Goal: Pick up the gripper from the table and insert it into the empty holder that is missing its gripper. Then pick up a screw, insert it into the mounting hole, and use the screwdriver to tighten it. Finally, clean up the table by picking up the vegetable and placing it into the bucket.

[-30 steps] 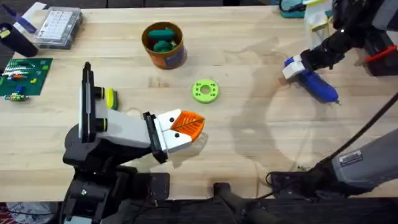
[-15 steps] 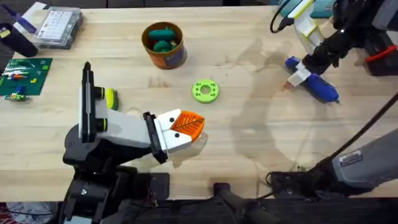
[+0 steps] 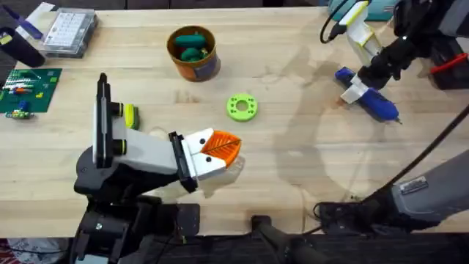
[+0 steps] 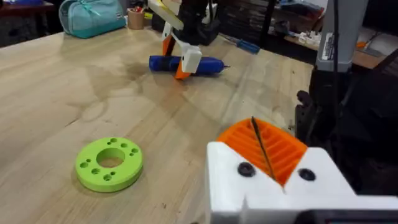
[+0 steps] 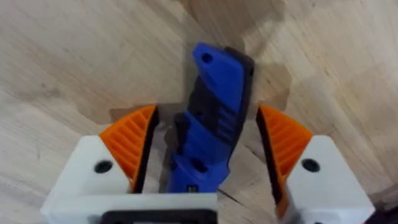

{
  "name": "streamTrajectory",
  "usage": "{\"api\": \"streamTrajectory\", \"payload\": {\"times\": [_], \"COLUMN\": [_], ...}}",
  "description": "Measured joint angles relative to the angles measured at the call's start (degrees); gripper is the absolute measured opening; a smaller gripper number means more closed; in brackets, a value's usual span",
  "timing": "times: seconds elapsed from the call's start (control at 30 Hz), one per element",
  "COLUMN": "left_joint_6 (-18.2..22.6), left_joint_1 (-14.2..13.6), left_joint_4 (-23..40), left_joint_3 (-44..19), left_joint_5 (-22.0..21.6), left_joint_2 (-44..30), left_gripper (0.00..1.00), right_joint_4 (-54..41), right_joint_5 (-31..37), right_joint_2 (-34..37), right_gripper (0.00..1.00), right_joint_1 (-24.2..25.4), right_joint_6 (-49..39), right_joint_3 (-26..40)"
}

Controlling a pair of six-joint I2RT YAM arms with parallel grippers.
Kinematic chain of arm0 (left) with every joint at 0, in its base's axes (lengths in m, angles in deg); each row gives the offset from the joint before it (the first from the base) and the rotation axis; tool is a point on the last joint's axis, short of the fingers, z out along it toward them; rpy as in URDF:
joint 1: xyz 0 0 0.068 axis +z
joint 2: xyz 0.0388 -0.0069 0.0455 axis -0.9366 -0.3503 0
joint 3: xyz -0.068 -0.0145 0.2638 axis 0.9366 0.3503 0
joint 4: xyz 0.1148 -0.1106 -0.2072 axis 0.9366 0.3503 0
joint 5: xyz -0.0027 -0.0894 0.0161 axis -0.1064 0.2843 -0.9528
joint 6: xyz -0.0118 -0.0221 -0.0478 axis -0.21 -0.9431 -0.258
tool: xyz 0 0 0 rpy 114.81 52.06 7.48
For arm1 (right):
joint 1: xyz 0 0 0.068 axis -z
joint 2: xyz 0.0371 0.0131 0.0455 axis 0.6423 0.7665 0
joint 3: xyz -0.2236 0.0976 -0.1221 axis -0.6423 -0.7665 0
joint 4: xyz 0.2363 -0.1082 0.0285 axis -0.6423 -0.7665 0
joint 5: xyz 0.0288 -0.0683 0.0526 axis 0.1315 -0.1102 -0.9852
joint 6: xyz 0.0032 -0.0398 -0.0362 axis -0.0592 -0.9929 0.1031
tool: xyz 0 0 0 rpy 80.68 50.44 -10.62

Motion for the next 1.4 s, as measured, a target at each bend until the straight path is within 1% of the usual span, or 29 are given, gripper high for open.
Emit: {"api": "streamTrajectory", "payload": {"times": [0.07, 0.1, 0.13, 0.17, 0.2, 0.23, 0.27, 0.3, 0.33, 0.37, 0.4, 1.2, 1.3, 1.4], "left_joint_6": [0.0, 0.0, 0.0, 0.0, 0.0, 0.0, 0.0, 0.0, 0.0, 0.0, 0.0, 0.0, 0.0, 0.0], "left_joint_1": [0.0, 0.0, 0.0, 0.0, 0.0, 0.0, 0.0, 0.0, 0.0, 0.0, 0.0, 0.0, 0.0, 0.0], "left_joint_4": [0.0, 0.0, 0.0, 0.0, 0.0, 0.0, 0.0, 0.0, 0.0, 0.0, 0.0, 0.0, 0.0, 0.0], "left_joint_3": [0.0, 0.0, 0.0, 0.0, 0.0, 0.0, 0.0, 0.0, 0.0, 0.0, 0.0, 0.0, 0.0, 0.0], "left_joint_5": [0.0, 0.0, 0.0, 0.0, 0.0, 0.0, 0.0, 0.0, 0.0, 0.0, 0.0, 0.0, 0.0, 0.0], "left_joint_2": [0.0, 0.0, 0.0, 0.0, 0.0, 0.0, 0.0, 0.0, 0.0, 0.0, 0.0, 0.0, 0.0, 0.0], "left_gripper": [0.016, 0.016, 0.016, 0.016, 0.016, 0.016, 0.016, 0.016, 0.016, 0.016, 0.016, 0.016, 0.016, 0.016], "right_joint_4": [0.0, -0.1, -0.3, -0.4, -0.5, -0.5, -0.7, -0.4, 0.0, 0.1, 0.1, -1.2, -1.3, -1.3], "right_joint_5": [0.0, -0.1, -0.2, -0.3, -0.4, -0.5, -0.6, -0.6, -0.5, -0.6, -0.6, 0.2, 0.3, 0.2], "right_joint_2": [0.0, 0.0, 0.0, 0.0, 0.0, 0.1, 0.2, 0.4, 0.6, 0.7, 0.7, 0.1, -1.0, -3.6], "right_gripper": [0.925, 0.899, 0.841, 0.732, 0.599, 0.512, 0.385, 0.236, 0.115, 0.049, 0.025, 0.027, 0.027, 0.027], "right_joint_1": [0.0, 0.0, 0.0, -0.1, -0.1, 0.0, 0.0, -0.1, 0.0, 0.0, -0.1, 0.0, 0.0, 0.0], "right_joint_6": [0.0, -0.1, -0.3, -0.4, -0.5, -0.6, -0.8, -0.8, -0.9, -1.1, -1.0, -0.7, 0.0, 0.5], "right_joint_3": [0.0, 0.0, 0.0, 0.0, 0.0, 0.0, 0.0, 0.0, 0.0, 0.0, 0.0, 0.0, -0.1, -0.2]}}
